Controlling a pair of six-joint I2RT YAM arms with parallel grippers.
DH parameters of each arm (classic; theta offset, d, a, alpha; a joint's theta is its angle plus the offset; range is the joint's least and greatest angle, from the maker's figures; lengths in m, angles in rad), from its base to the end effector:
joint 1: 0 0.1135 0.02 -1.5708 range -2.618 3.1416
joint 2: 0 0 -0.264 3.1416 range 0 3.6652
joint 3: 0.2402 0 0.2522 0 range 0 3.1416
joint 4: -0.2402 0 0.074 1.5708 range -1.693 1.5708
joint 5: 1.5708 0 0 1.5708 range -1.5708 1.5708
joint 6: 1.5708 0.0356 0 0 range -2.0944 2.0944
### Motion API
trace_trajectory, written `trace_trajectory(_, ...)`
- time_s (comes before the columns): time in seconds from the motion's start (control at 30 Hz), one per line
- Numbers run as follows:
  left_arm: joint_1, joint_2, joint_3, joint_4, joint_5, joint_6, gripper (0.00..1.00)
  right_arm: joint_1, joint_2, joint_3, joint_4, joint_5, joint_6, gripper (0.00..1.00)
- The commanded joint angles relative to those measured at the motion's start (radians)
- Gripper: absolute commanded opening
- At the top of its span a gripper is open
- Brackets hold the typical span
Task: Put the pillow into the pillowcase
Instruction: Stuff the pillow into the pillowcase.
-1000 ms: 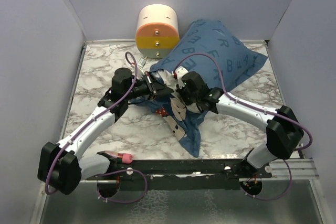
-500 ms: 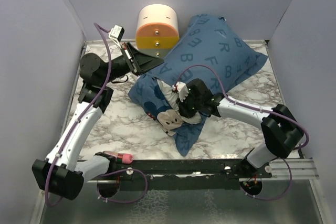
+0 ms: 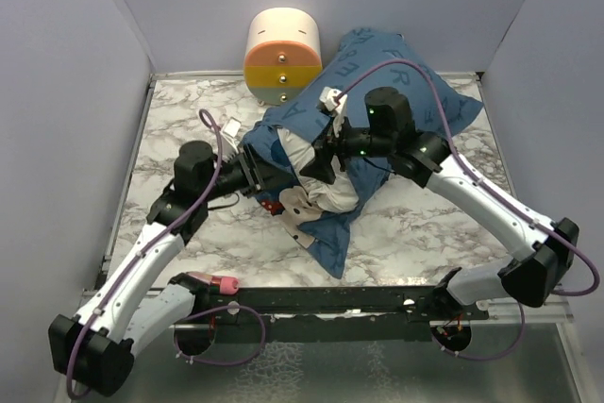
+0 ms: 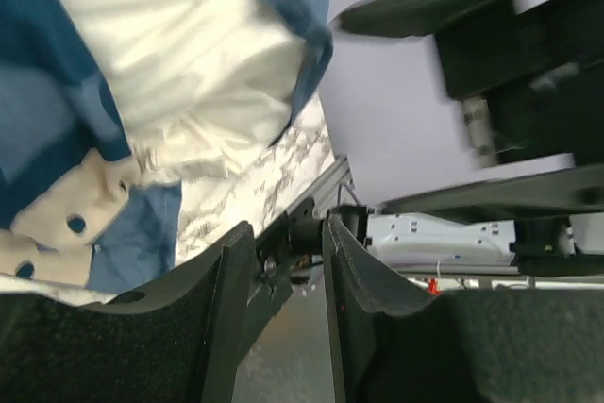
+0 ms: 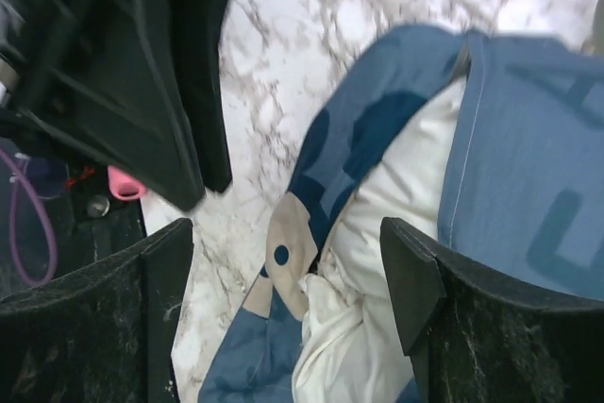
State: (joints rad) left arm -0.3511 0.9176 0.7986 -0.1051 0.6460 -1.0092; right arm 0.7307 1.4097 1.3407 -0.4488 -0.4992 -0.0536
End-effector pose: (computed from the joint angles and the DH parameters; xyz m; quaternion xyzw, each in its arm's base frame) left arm 0.1896 -0.0923 0.3309 -0.0522 0.7655 -0.5648 0.3037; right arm 0.2252 0.2247 0.3649 -0.4349 0.7267 0.3632 0.3884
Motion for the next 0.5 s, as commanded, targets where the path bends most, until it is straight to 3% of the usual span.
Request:
trace_trajectory(0.0, -0.178, -0.115, -0.092, -0.036, -0.265, -0.095, 0.39, -0.005, -0.081, 0.061, -0.056, -0.135, -0.092, 0.82)
trace_trajectory(0.2, -0.374, -0.114, -0.218, 0.036, -0.553, -0.241, 0.43, -0.005, -0.191, -0.08, -0.12, -0.128, -0.201, 0.86)
trace_trajectory(0.47, -0.462, 0.085, -0.223, 0.162, -0.788, -0.308, 0.45, -0.004, -0.268, -0.244, -0.135, -0.069, -0.14, 0.84)
